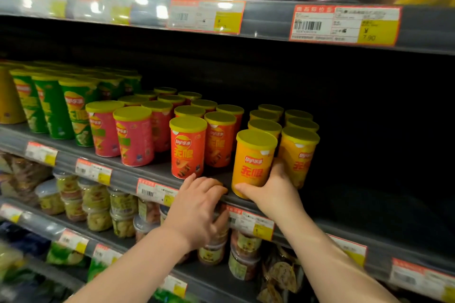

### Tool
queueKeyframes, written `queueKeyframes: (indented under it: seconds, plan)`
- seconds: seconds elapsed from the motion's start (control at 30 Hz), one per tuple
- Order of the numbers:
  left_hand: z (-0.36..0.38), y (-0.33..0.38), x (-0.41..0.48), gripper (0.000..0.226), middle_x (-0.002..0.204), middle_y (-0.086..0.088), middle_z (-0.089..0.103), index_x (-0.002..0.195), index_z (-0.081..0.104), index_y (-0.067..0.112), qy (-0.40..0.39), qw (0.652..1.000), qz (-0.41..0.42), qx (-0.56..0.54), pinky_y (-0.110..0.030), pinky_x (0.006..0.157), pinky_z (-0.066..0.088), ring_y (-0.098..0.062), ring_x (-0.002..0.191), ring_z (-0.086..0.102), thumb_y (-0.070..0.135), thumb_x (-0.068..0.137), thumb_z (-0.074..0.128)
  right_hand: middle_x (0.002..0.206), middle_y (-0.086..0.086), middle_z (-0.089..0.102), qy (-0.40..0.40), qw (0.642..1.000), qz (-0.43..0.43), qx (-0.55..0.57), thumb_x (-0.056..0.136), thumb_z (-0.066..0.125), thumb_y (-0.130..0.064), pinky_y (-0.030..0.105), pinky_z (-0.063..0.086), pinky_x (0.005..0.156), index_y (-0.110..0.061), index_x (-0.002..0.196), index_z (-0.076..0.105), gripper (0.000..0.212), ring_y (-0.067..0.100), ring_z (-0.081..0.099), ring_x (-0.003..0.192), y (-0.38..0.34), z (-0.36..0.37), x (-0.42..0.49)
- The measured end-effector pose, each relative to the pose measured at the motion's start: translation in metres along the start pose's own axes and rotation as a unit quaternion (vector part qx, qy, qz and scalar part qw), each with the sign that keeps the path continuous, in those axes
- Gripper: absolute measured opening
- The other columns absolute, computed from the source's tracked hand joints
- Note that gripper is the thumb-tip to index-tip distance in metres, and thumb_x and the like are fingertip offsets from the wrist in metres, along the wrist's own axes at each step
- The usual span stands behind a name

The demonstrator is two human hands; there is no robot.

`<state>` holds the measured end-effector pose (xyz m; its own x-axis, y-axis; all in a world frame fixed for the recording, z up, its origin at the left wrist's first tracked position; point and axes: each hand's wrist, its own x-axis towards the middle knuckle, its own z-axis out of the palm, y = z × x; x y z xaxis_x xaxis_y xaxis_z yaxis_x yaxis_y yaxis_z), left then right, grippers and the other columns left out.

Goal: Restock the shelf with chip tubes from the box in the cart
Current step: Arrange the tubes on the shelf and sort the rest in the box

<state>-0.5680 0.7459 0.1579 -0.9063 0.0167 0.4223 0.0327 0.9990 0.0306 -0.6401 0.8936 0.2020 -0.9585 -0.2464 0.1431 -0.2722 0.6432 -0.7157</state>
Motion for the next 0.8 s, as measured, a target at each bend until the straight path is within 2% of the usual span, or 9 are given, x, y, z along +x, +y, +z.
queueKeyframes:
  seconds: [0.13, 0.2, 0.3, 0.37, 0.43, 0.53, 0.7, 0.73, 0.8]
  plan:
    - [-0.008, 0.006, -0.002, 0.048, 0.092, 0.007, 0.068, 0.093, 0.071, 0.022, -0.037, 0.999, -0.023, 0.028, -0.045, 0.086, 0.052, -0.017, 0.085, 0.068, 0.051, 0.069, 0.040, 0.126, 0.006, 0.054, -0.015, 1.000, -0.001, 0.004, 0.071, 0.078, -0.045, 0.031, 0.042, 0.084, -0.016, 0.127, 0.035, 0.077, 0.030, 0.054, 0.115, 0.001, -0.002, 0.003]
    - [-0.012, 0.011, -0.004, 0.055, 0.103, 0.004, 0.067, 0.103, 0.069, 0.020, -0.038, 0.998, -0.035, 0.036, -0.046, 0.094, 0.047, -0.021, 0.096, 0.066, 0.052, 0.070, 0.038, 0.128, 0.008, 0.053, -0.023, 1.000, 0.000, 0.001, 0.071, 0.078, -0.044, 0.034, 0.044, 0.088, -0.015, 0.128, 0.035, 0.077, 0.030, 0.054, 0.117, 0.003, -0.003, 0.003]
    - [-0.014, 0.015, -0.007, 0.066, 0.146, 0.001, 0.036, 0.146, 0.031, 0.020, -0.091, 0.994, -0.047, 0.044, -0.041, 0.119, 0.012, -0.022, 0.140, 0.027, 0.051, 0.088, 0.042, 0.130, 0.008, 0.053, -0.011, 0.999, -0.020, -0.027, 0.073, 0.076, -0.045, 0.036, 0.046, 0.090, -0.016, 0.130, 0.035, 0.076, 0.030, 0.054, 0.118, 0.006, -0.007, -0.005]
    - [-0.013, 0.013, -0.014, 0.072, 0.154, 0.002, 0.021, 0.151, 0.015, 0.024, -0.096, 0.993, -0.050, 0.047, -0.037, 0.119, 0.004, -0.021, 0.145, 0.010, 0.050, 0.091, 0.046, 0.136, 0.007, 0.048, 0.006, 0.998, -0.040, -0.052, 0.076, 0.072, -0.046, 0.037, 0.044, 0.095, -0.019, 0.138, 0.030, 0.080, 0.029, 0.050, 0.123, 0.009, -0.008, -0.016]
    - [-0.011, 0.010, -0.025, 0.073, 0.155, -0.002, 0.023, 0.150, 0.021, 0.022, -0.081, 0.995, -0.052, 0.014, -0.039, 0.118, 0.011, -0.026, 0.146, 0.011, 0.048, 0.089, 0.051, 0.142, 0.004, 0.040, 0.043, 0.992, -0.072, -0.094, 0.081, 0.067, -0.045, 0.038, 0.039, 0.102, -0.022, 0.144, 0.025, 0.079, 0.026, 0.042, 0.128, 0.014, -0.008, -0.032]
    - [-0.011, 0.004, -0.049, 0.063, 0.140, -0.011, 0.049, 0.135, 0.051, 0.016, -0.059, 0.997, -0.043, -0.005, -0.047, 0.107, 0.036, -0.034, 0.133, 0.041, 0.043, 0.078, 0.060, 0.144, -0.004, 0.034, 0.091, 0.969, -0.160, -0.164, 0.089, 0.057, -0.042, 0.036, 0.026, 0.111, -0.026, 0.143, 0.027, 0.064, 0.019, 0.032, 0.134, 0.017, -0.001, -0.059]
    - [-0.020, -0.014, -0.110, 0.049, 0.094, 0.003, 0.066, 0.096, 0.068, 0.021, -0.072, 0.996, -0.051, -0.001, -0.034, 0.067, 0.056, -0.021, 0.085, 0.067, 0.049, 0.066, 0.040, 0.139, -0.008, 0.044, -0.060, 0.937, -0.236, -0.252, 0.087, 0.047, -0.043, 0.038, 0.028, 0.107, -0.031, 0.133, 0.045, 0.048, 0.021, 0.037, 0.131, 0.009, 0.044, -0.104]
    - [-0.021, -0.019, -0.125, 0.049, 0.098, 0.003, 0.065, 0.099, 0.067, 0.021, -0.084, 0.995, -0.061, -0.007, -0.034, 0.070, 0.055, -0.021, 0.088, 0.067, 0.048, 0.069, 0.040, 0.133, -0.006, 0.049, -0.090, 0.928, -0.247, -0.265, 0.084, 0.047, -0.043, 0.040, 0.032, 0.103, -0.029, 0.130, 0.049, 0.048, 0.023, 0.042, 0.127, 0.006, 0.056, -0.113]
    - [-0.022, -0.031, -0.156, 0.051, 0.124, 0.001, 0.054, 0.126, 0.054, 0.020, -0.135, 0.987, -0.087, -0.011, -0.037, 0.093, 0.047, -0.023, 0.115, 0.054, 0.046, 0.083, 0.044, 0.128, -0.005, 0.051, -0.138, 0.911, -0.259, -0.289, 0.084, 0.048, -0.043, 0.041, 0.034, 0.099, -0.027, 0.128, 0.050, 0.047, 0.024, 0.045, 0.123, -0.002, 0.080, -0.132]
